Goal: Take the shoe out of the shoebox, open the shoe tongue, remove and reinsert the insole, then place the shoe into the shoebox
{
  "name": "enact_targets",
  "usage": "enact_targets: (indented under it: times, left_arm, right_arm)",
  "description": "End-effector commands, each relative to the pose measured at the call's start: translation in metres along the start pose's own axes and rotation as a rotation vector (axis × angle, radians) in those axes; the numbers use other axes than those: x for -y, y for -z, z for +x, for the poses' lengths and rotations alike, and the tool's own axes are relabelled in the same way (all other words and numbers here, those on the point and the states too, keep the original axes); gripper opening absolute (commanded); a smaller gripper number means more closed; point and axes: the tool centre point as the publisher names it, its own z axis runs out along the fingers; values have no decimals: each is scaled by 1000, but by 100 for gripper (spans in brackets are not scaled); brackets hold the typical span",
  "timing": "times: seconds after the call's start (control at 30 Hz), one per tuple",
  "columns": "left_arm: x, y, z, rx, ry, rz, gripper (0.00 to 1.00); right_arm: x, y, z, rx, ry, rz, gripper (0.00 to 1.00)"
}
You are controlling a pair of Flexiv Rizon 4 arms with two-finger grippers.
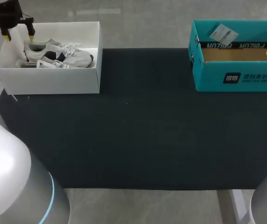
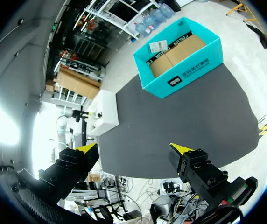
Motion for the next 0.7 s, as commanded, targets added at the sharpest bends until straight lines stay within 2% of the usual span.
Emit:
enact_targets:
  times: [0.03,0.17,0.4,0.7]
  left_arm:
    - [29,31,1,-13,-23,-37,100]
    - [41,47,7,-34,-37,-80,100]
    - [62,71,10,-63,-66,-69,100]
    - [62,71,10,-63,-66,-69,100]
  right_arm:
    - [0,-1,0,2,-2,0,100]
    - [0,-1,0,2,-2,0,100]
    - [0,-1,0,2,-2,0,100]
    - [0,-1,0,2,-2,0,100]
